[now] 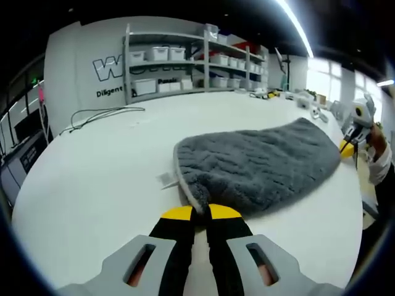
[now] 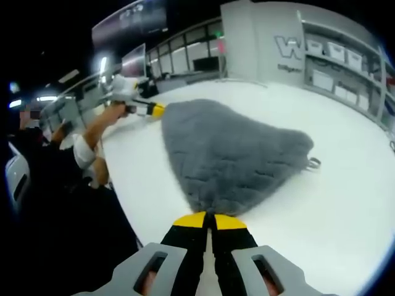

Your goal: Open the folded towel by lifting each exposed corner and separating the folded layers until the towel lies flat within the target outline without major curled edges

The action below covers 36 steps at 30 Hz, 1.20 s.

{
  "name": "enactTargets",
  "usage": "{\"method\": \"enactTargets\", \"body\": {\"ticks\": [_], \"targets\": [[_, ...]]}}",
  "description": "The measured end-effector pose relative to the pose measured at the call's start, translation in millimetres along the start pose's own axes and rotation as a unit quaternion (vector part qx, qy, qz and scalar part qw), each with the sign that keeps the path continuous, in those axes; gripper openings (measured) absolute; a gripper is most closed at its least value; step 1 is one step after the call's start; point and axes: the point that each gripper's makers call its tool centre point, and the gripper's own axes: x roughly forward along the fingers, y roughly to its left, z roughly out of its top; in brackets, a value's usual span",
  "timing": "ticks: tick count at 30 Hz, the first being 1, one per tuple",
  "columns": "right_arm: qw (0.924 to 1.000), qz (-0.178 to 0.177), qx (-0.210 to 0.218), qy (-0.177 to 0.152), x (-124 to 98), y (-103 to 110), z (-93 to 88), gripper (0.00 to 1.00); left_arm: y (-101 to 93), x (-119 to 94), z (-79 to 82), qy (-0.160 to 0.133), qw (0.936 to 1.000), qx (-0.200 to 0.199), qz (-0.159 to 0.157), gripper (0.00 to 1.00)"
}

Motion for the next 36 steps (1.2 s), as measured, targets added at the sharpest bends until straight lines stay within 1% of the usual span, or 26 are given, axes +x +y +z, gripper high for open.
{"method": "enactTargets", "body": {"ticks": [5,9,12,16,19,20,21,24,26,31,34,36], "targets": [[1.0000,0.004,0.004,-0.001,0.4,0.8,0.1,0.00,-0.4,0.6,0.5,0.004,1.0000,0.006,0.002,0.07],[0.9997,0.014,0.019,-0.003,0.8,-4.2,1.8,0.00,0.0,1.5,0.7,0.004,0.9999,0.015,0.000,0.07],[0.9995,0.020,0.025,-0.003,1.6,-3.4,2.5,0.00,0.7,2.6,1.2,0.005,0.9999,0.015,-0.003,0.07],[0.9995,0.026,0.018,-0.001,1.8,-2.9,3.2,0.00,0.6,5.2,2.5,0.012,0.9996,0.024,-0.005,0.07],[0.9993,0.033,0.017,0.007,3.4,-2.2,4.1,0.00,1.5,6.1,3.0,0.019,0.9995,0.021,-0.013,0.07],[0.9993,0.034,0.010,0.011,4.0,-0.8,3.6,0.00,1.3,6.0,2.6,0.020,0.9995,0.020,-0.015,0.07],[0.9993,0.036,0.004,0.012,4.9,-0.1,3.6,0.00,1.4,6.4,2.0,0.019,0.9995,0.019,-0.017,0.07],[0.9990,0.041,0.008,0.014,6.0,2.1,1.9,0.00,2.2,6.9,1.5,0.016,0.9994,0.015,-0.025,0.07],[0.9989,0.045,0.001,0.014,5.5,2.7,1.6,0.00,2.4,7.9,1.9,0.015,0.9994,0.010,-0.029,0.07],[0.9984,0.056,-0.001,-0.001,3.6,3.7,-0.6,0.00,1.2,9.8,2.6,0.022,0.9991,0.015,-0.032,0.07],[0.9978,0.056,-0.030,-0.016,4.1,8.8,-1.4,0.00,4.6,12.5,4.4,0.024,0.9990,0.015,-0.035,0.07],[0.9977,0.053,-0.033,-0.028,3.9,10.6,-2.7,0.00,5.8,14.4,5.6,0.026,0.9988,0.014,-0.040,0.07]]}}
